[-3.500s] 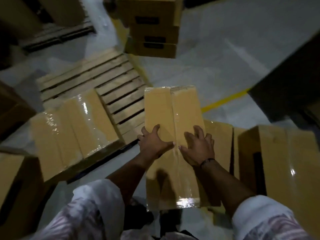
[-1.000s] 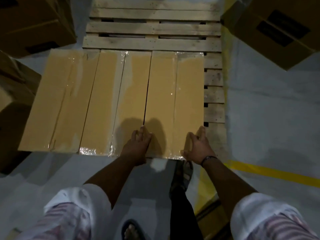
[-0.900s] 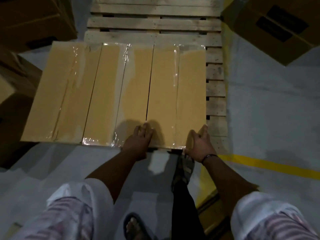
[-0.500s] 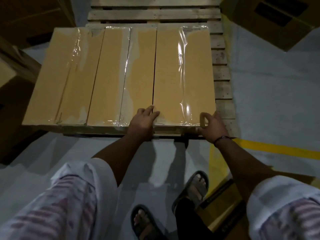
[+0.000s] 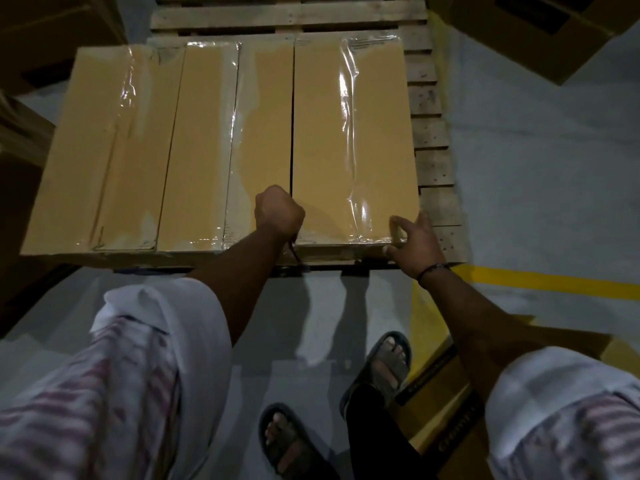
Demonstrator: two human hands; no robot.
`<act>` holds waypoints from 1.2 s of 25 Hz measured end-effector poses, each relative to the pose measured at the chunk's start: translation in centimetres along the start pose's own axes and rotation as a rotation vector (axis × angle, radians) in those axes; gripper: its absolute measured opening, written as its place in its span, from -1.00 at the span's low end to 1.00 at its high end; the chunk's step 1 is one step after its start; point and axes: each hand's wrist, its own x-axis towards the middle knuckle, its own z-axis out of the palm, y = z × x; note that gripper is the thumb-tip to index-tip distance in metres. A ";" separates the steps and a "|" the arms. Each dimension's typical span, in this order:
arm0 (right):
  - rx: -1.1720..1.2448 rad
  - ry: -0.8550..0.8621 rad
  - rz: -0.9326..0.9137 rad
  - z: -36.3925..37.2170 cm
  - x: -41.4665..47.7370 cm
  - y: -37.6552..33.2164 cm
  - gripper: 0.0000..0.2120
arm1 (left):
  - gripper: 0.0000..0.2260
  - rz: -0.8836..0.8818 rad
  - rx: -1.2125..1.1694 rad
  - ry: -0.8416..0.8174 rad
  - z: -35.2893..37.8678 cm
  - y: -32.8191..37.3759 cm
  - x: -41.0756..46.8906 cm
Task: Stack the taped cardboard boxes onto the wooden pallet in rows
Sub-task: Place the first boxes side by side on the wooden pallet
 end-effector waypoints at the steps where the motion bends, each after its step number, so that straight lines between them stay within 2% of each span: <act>1: 0.008 0.000 -0.001 0.0 0.0 0.1 -0.37 | -0.88 -0.028 0.004 -0.011 -0.1 -0.1 0.3; 5: 0.026 -0.008 0.012 -0.2 -0.3 0.4 -0.36 | -0.88 -0.097 0.009 -0.034 0.1 -0.6 0.6; 13: 0.045 -0.020 0.035 -0.5 -0.8 0.3 -0.37 | -0.77 -0.101 -0.024 -0.137 0.0 -1.8 0.6; 15: 0.029 -0.030 0.008 -0.6 -1.0 0.2 -0.37 | -0.77 -0.013 0.049 -0.158 -0.1 -1.7 -0.2; 17: 0.015 -0.037 0.006 -0.7 -0.8 0.2 -0.37 | -0.73 0.172 0.188 -0.161 -0.2 -2.0 -1.2; 20: -0.020 -0.042 -0.012 -0.6 -0.9 0.1 -0.36 | -0.51 0.552 0.391 -0.081 0.6 -4.6 -2.9; 21: -0.029 -0.038 -0.013 -0.4 -0.9 0.1 -0.36 | -0.43 0.609 0.441 -0.085 0.7 -5.5 -3.4; 24: -0.042 -0.044 -0.011 -0.2 -0.9 0.0 -0.35 | -0.33 0.604 0.545 -0.113 0.9 -6.7 -3.9; 30: -0.051 -0.071 -0.018 -0.4 -0.8 0.2 -0.32 | -0.44 0.596 0.550 -0.096 0.9 -6.3 -3.5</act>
